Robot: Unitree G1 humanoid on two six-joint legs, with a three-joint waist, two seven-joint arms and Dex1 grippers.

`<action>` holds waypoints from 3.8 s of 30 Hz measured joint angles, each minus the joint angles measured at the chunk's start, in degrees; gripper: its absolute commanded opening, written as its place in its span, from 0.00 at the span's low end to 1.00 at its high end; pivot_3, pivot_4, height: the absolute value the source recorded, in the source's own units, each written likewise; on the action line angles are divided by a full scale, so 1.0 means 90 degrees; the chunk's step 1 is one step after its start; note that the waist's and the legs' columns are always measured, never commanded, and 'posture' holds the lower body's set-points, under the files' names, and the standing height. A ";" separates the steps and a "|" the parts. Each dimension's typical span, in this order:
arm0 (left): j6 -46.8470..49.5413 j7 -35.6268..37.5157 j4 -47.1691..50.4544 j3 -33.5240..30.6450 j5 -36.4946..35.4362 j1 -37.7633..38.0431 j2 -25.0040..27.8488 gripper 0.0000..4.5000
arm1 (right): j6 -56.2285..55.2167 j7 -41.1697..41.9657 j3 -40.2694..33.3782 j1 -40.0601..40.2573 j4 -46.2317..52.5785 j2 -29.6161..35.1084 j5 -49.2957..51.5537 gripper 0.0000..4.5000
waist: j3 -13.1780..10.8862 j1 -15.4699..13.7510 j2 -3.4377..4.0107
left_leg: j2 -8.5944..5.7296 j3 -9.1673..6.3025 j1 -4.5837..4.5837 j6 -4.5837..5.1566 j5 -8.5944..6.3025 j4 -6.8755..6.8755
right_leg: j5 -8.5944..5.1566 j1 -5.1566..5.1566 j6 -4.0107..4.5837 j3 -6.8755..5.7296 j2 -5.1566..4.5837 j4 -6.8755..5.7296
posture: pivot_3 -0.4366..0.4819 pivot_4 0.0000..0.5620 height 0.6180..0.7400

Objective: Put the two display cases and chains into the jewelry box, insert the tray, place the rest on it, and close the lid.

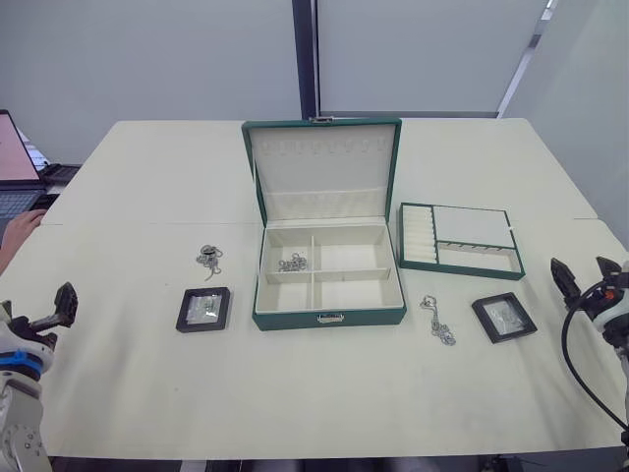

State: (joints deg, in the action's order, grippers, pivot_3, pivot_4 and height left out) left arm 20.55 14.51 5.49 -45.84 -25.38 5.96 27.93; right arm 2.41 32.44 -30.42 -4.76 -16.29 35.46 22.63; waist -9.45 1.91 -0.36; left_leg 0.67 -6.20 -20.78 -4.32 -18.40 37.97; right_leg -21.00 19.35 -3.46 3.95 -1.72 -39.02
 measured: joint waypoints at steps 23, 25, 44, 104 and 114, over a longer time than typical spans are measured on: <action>-0.0253 0.3658 0.0017 0.1274 -0.0404 0.0709 0.1716 1.00 | 0.2749 0.2430 0.2340 -0.1815 0.3240 0.0942 0.1849 1.00 | -0.0001 0.0093 0.0015 | 0.0011 -0.0027 -0.0009 -0.0002 0.0001 -0.0008 | 0.0000 0.0002 0.0001 -0.0022 -0.0022 0.0004 | 0.48 0.27 1.00; -0.0521 0.4189 0.0012 0.1611 -0.0247 0.0817 0.1984 1.00 | 0.3017 0.2878 0.2714 -0.2074 0.3406 0.1034 0.1965 1.00 | -0.0003 0.0045 0.0015 | 0.0004 -0.0025 -0.0011 -0.0001 0.0001 -0.0009 | 0.0000 0.0002 0.0000 -0.0026 -0.0038 0.0005 | 0.48 0.27 1.00; -0.3042 0.7013 -0.1920 0.4020 0.0992 -0.0967 0.2876 1.00 | 0.3275 0.3959 0.4339 -0.3173 0.3835 0.0290 0.1740 1.00 | -0.0004 0.0102 0.0016 | -0.0010 -0.0026 -0.0013 -0.0001 0.0001 -0.0010 | 0.0001 0.0033 0.0000 -0.0056 -0.0026 -0.0008 | 0.48 0.27 1.00; -0.3005 0.7511 -0.2627 0.4523 0.1214 -0.1735 0.3110 0.00 | 0.3598 0.3324 0.4240 -0.3111 0.4295 -0.0044 0.1951 1.00 | -0.0005 0.0170 0.0017 | -0.0017 -0.0147 -0.0014 -0.0004 0.0003 -0.0008 | 0.0012 0.0028 0.0019 -0.0178 -0.0035 -0.0024 | 0.48 0.27 1.00; -0.0423 0.7673 -0.0747 0.4218 0.0213 -0.2583 0.4327 0.00 | 0.3836 0.3327 0.3790 -0.3604 0.4276 0.0127 0.2248 1.00 | -0.0012 0.0157 0.0016 | -0.0023 -0.0149 -0.0014 -0.0002 0.0002 -0.0006 | 0.0012 0.0029 0.0019 -0.0181 -0.0033 -0.0047 | 0.48 0.27 1.00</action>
State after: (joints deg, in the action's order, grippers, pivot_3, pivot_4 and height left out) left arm 16.74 83.56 -1.24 -7.88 -23.46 -17.29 66.87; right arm 36.93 62.39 3.69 -37.20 22.20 36.61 42.86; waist -9.56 3.33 -0.22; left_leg 0.46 -7.54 -20.91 -4.34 -18.39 37.92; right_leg -20.90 19.61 -3.29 2.32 -2.02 -39.44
